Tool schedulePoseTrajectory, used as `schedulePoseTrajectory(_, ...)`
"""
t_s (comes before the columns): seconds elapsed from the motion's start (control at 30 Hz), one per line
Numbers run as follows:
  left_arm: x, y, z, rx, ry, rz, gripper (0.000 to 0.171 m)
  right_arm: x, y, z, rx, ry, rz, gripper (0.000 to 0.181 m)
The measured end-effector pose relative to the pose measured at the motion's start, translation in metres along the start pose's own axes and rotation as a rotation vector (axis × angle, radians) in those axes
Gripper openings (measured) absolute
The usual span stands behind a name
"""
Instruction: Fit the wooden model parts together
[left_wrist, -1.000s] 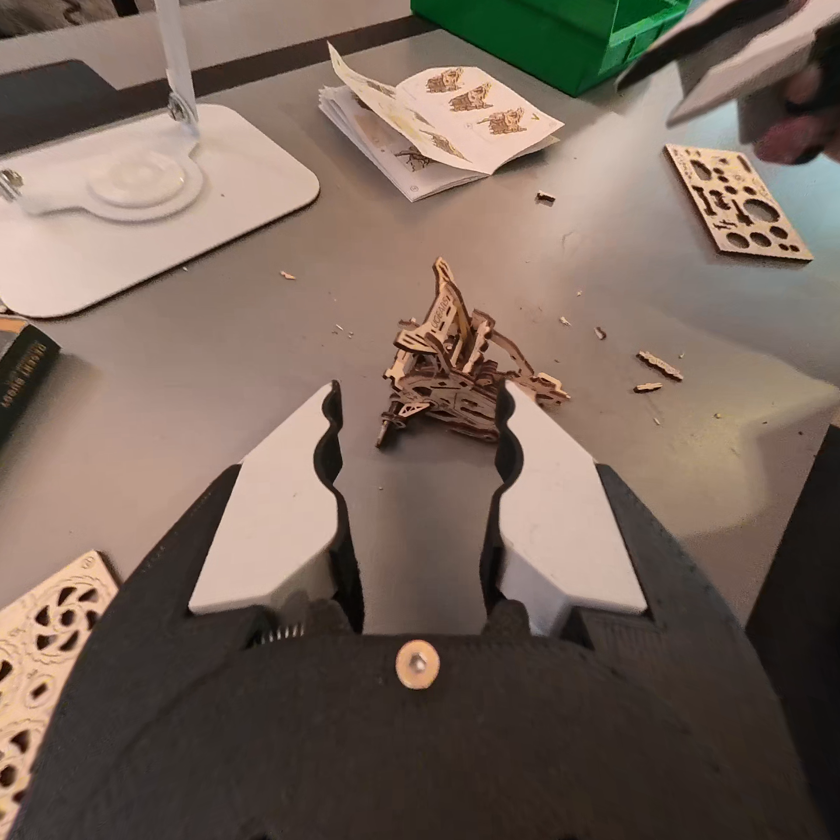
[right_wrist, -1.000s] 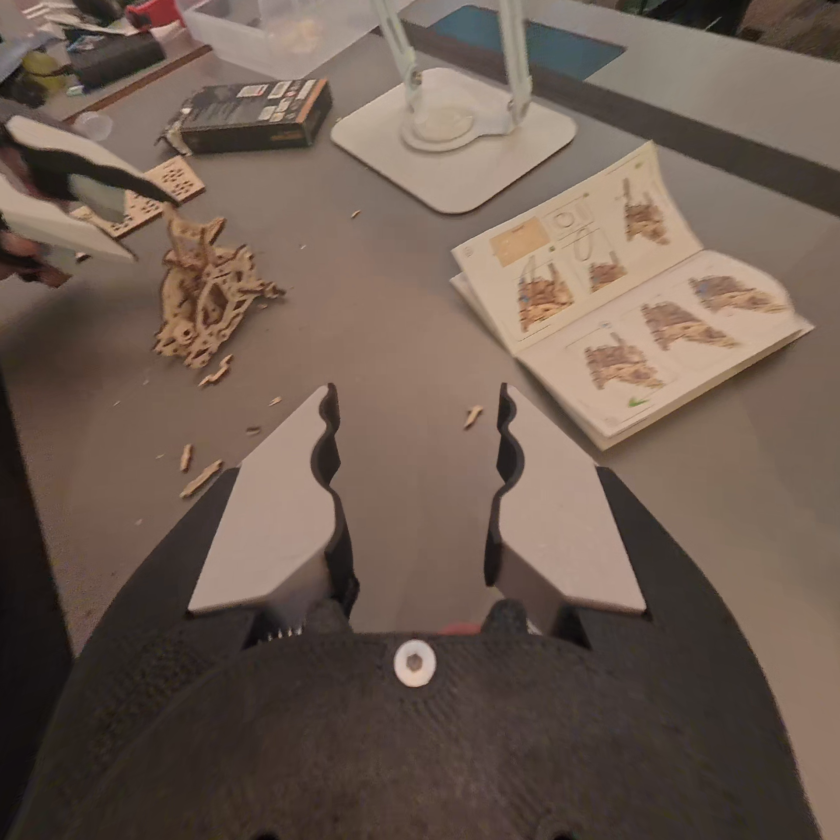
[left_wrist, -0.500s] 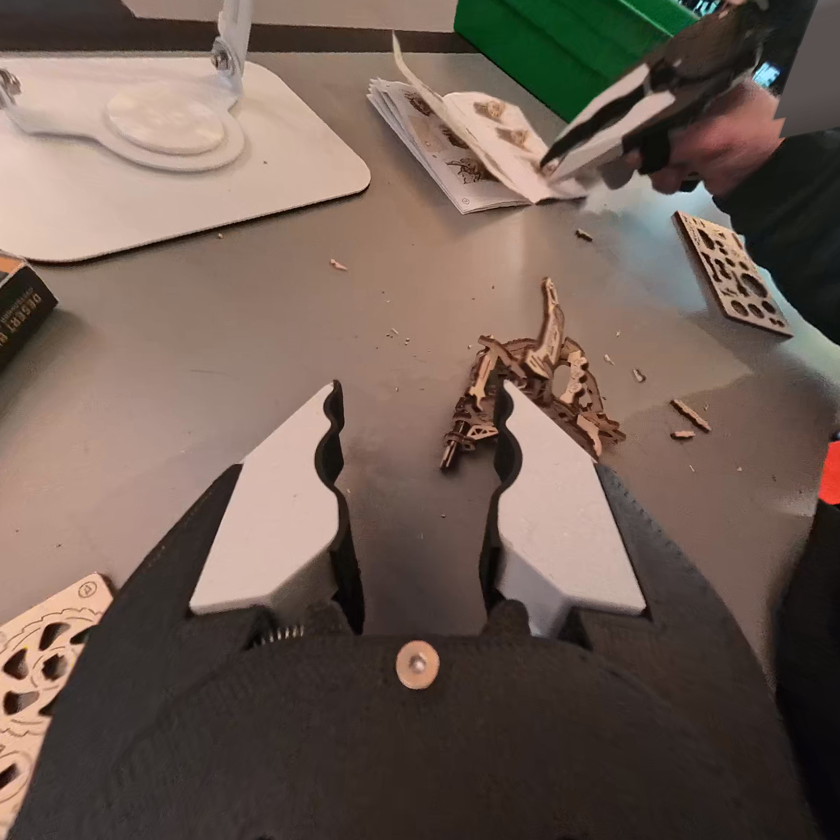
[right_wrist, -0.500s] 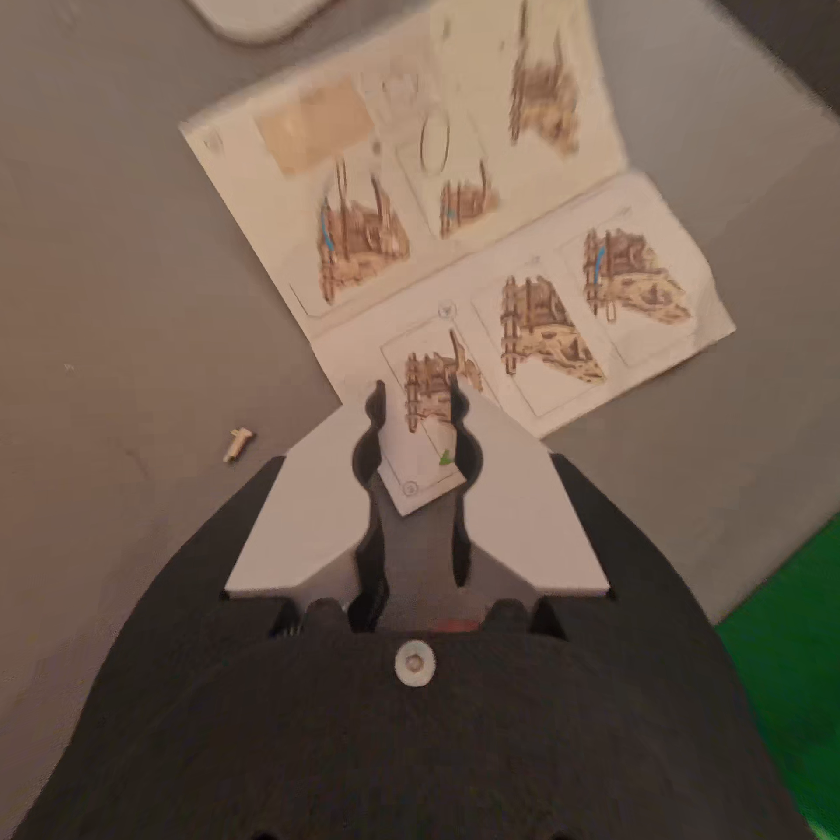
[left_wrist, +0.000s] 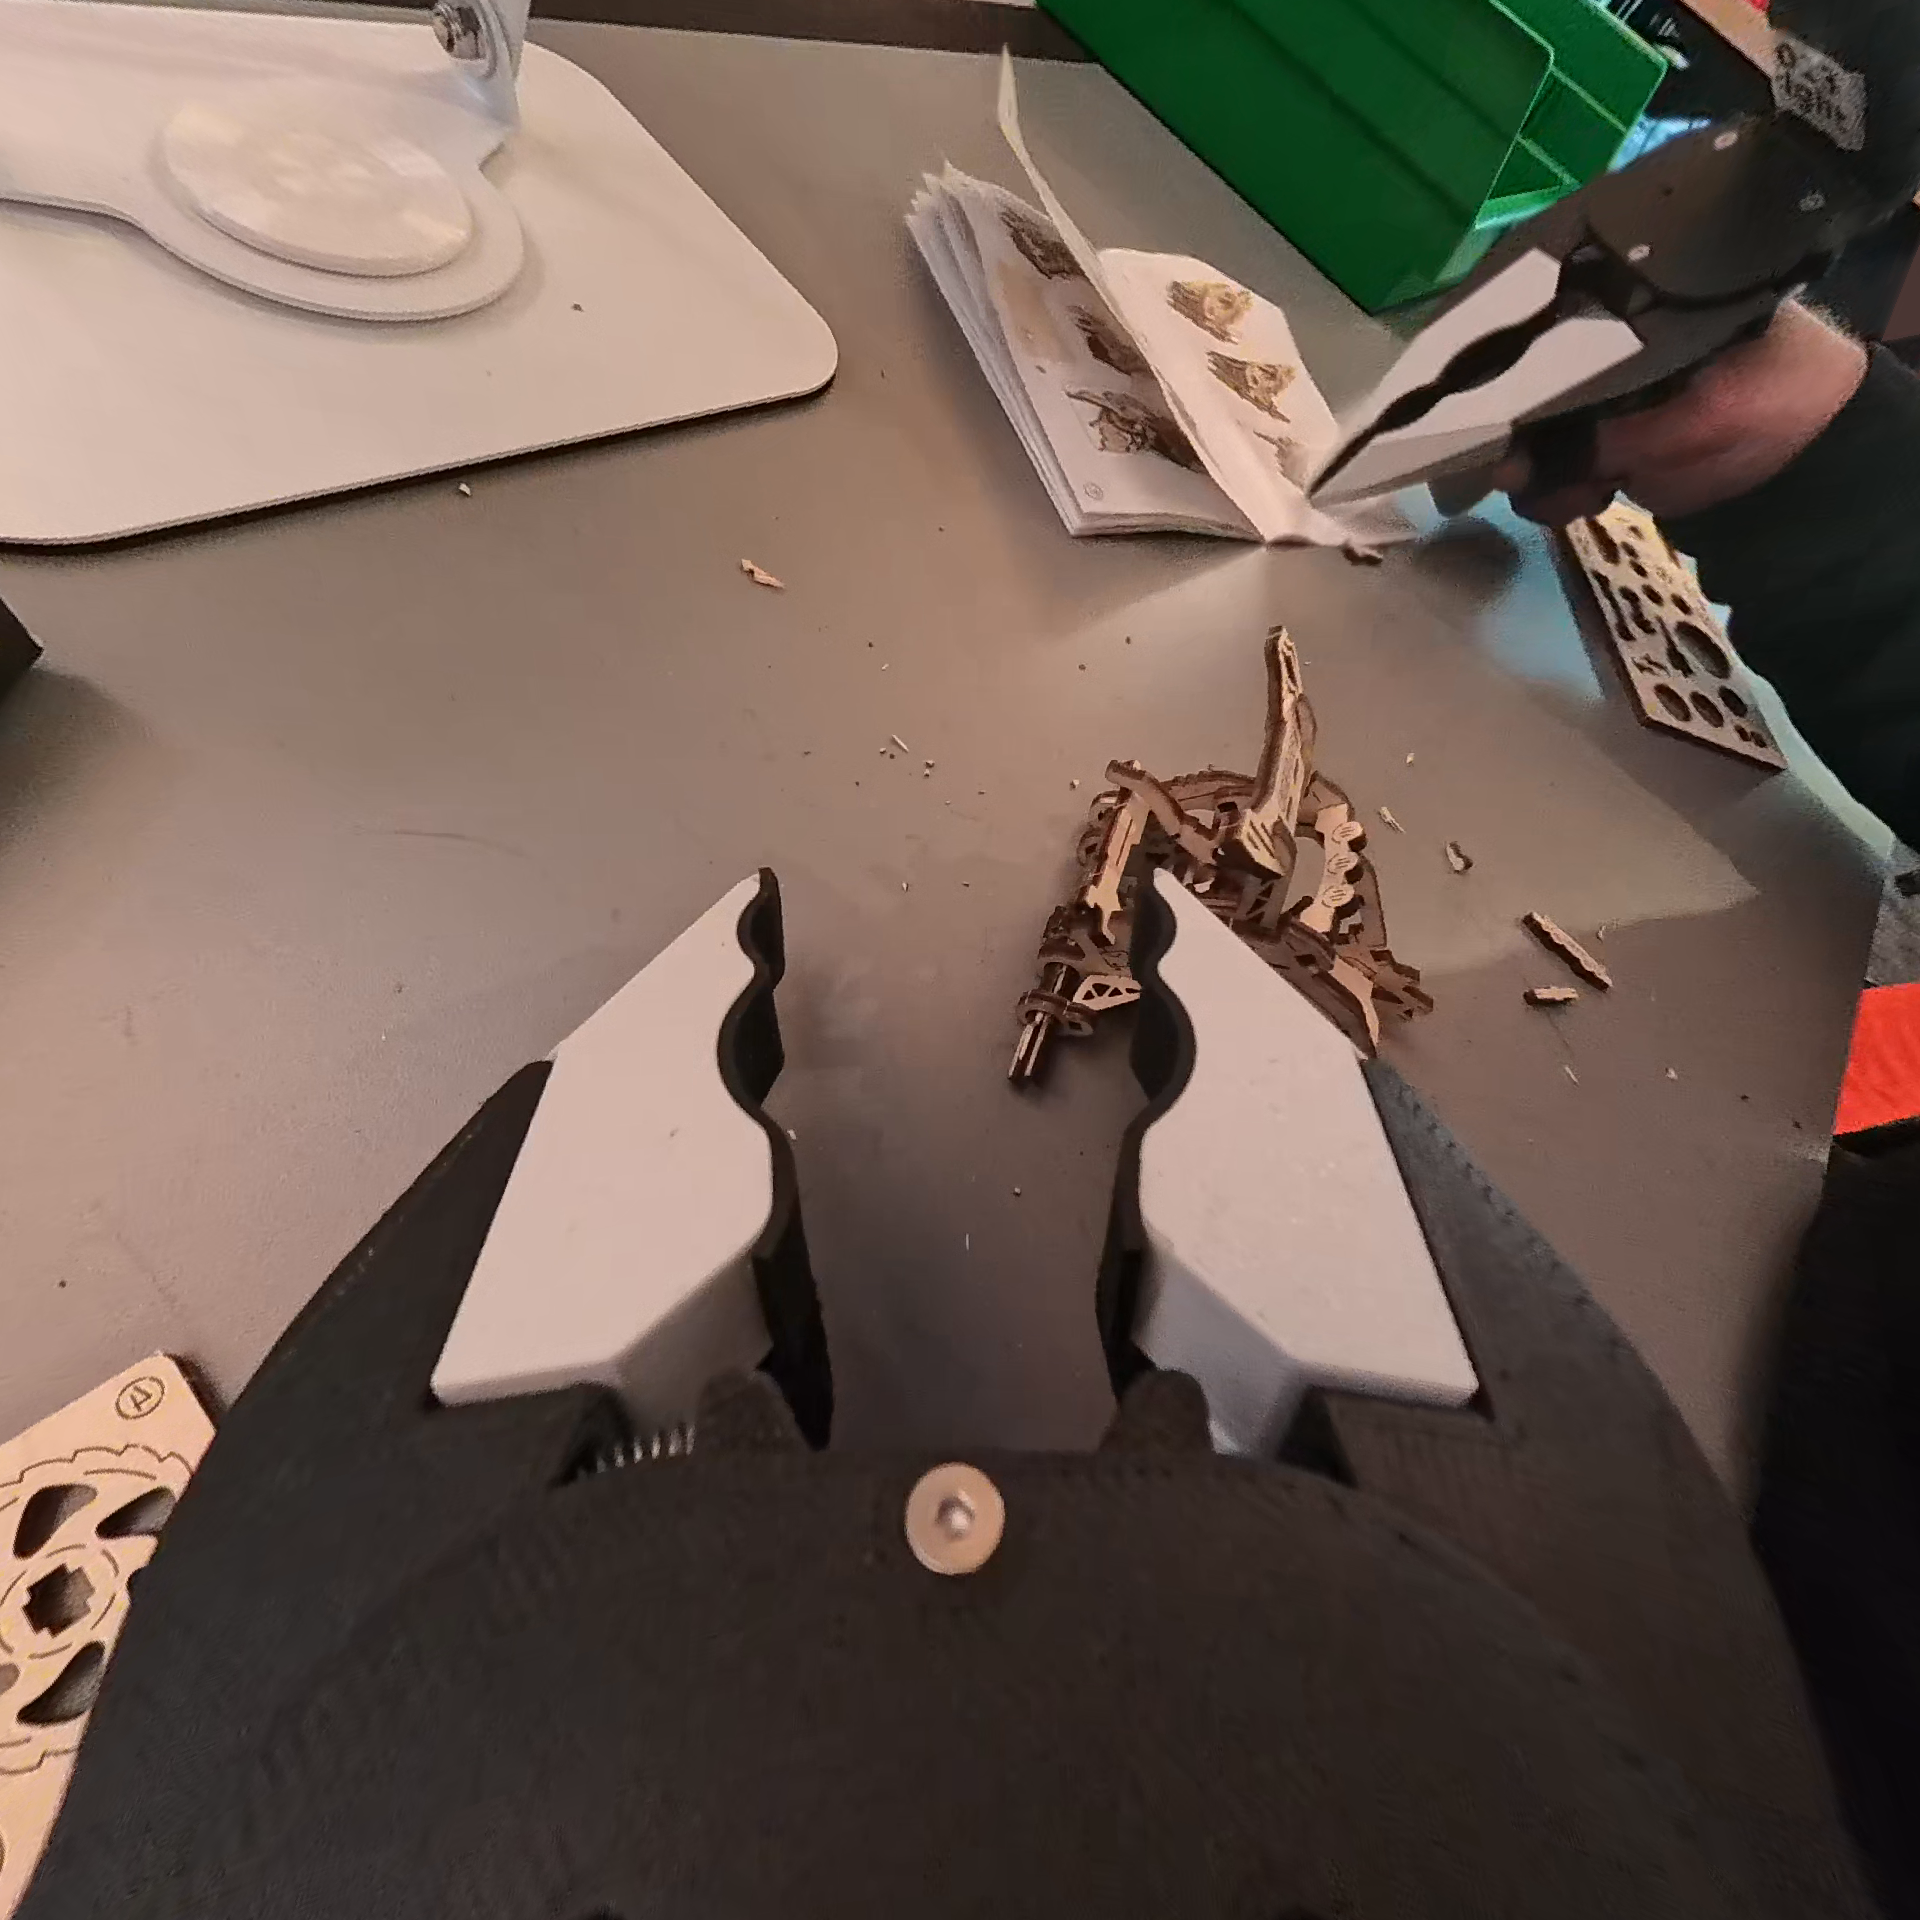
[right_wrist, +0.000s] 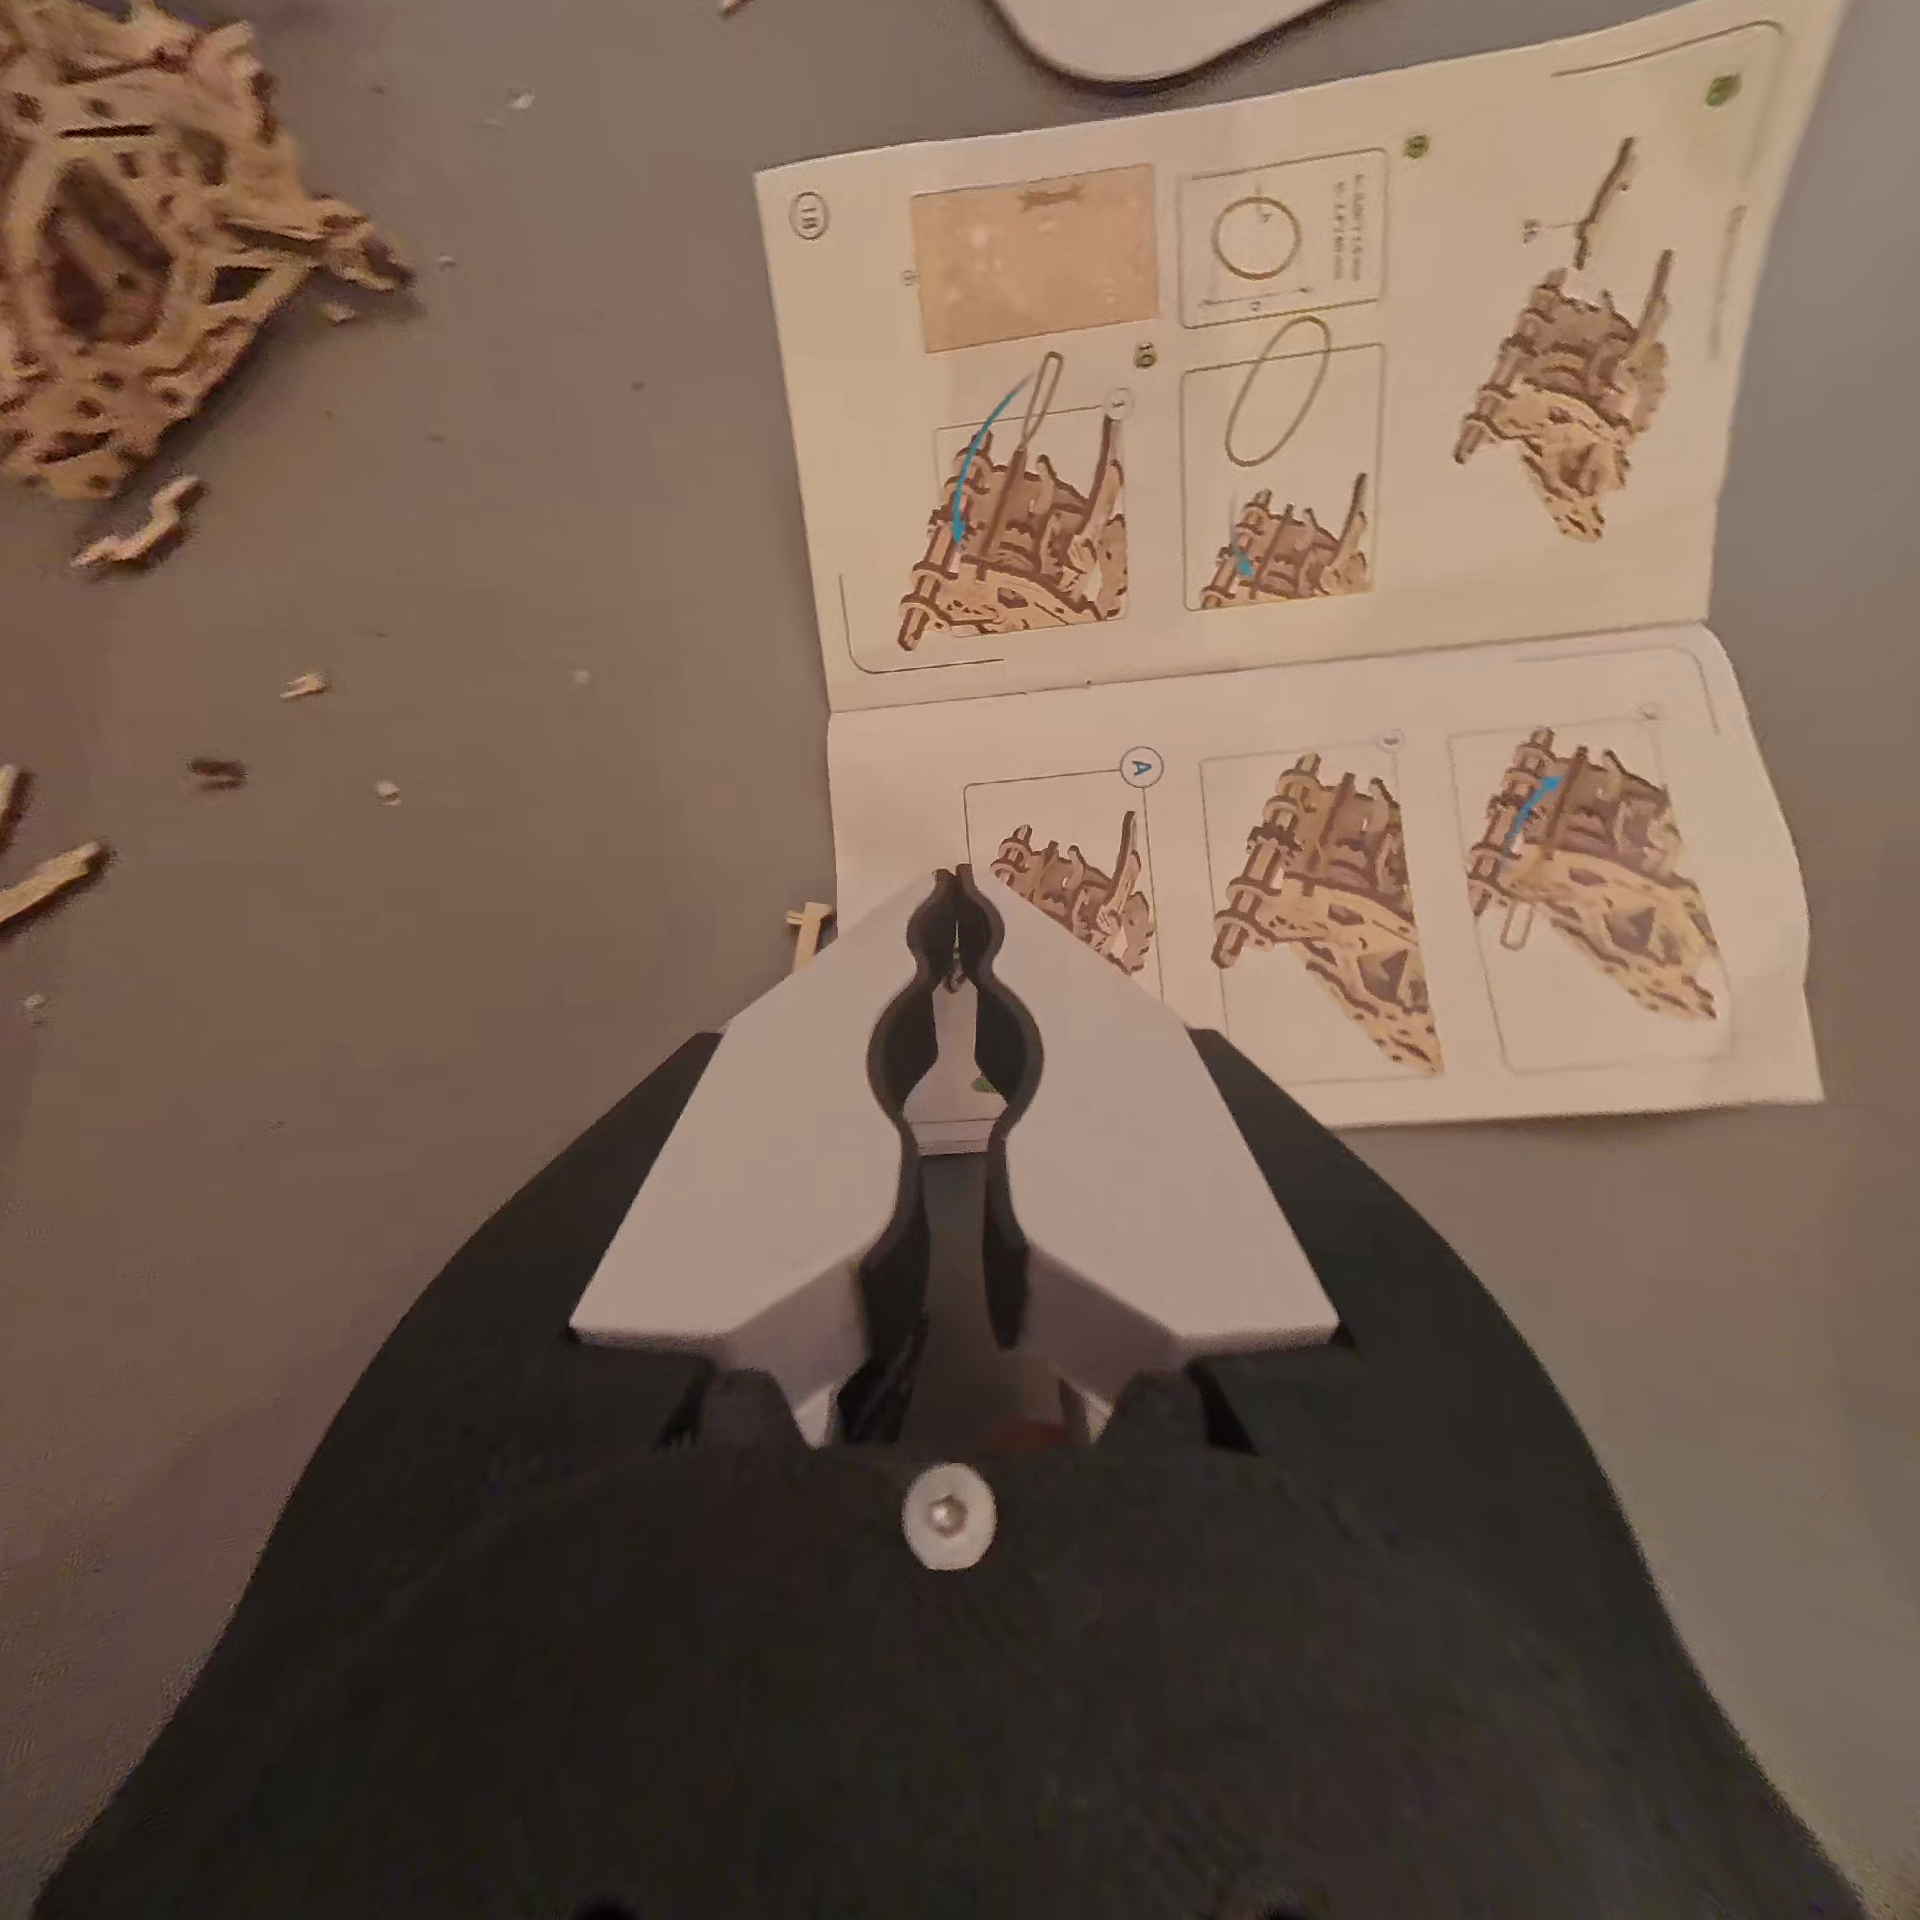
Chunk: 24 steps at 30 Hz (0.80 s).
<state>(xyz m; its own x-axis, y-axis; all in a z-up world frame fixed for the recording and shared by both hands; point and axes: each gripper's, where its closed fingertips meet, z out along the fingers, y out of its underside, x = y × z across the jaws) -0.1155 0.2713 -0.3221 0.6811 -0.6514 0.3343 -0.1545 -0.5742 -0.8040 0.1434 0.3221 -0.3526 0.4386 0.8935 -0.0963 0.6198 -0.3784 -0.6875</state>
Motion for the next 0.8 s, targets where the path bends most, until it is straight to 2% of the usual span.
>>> schedulePoseTrajectory(0.2,0.000,0.001,0.001,-0.006,-0.001,0.006,0.065,-0.027,0.009,-0.006,-0.032,-0.077,-0.071,0.000)
schedulePoseTrajectory(0.23,0.000,0.001,0.001,-0.005,0.000,0.005,0.065,-0.026,0.009,-0.009,-0.027,-0.066,-0.069,0.011)
schedulePoseTrajectory(0.27,0.000,0.000,0.001,-0.001,0.001,0.003,0.065,-0.024,0.008,-0.014,-0.003,-0.057,-0.056,0.017)
schedulePoseTrajectory(0.4,-0.001,0.000,0.000,0.004,0.007,-0.012,0.063,-0.021,-0.012,-0.049,0.232,-0.059,-0.005,0.007)
schedulePoseTrajectory(0.57,0.001,0.000,0.001,-0.002,0.014,-0.003,0.060,-0.006,-0.001,-0.074,0.328,0.008,0.071,0.004)
schedulePoseTrajectory(0.8,0.000,0.000,0.000,0.006,0.013,-0.006,0.058,-0.001,0.005,-0.081,0.390,0.007,0.124,0.007)
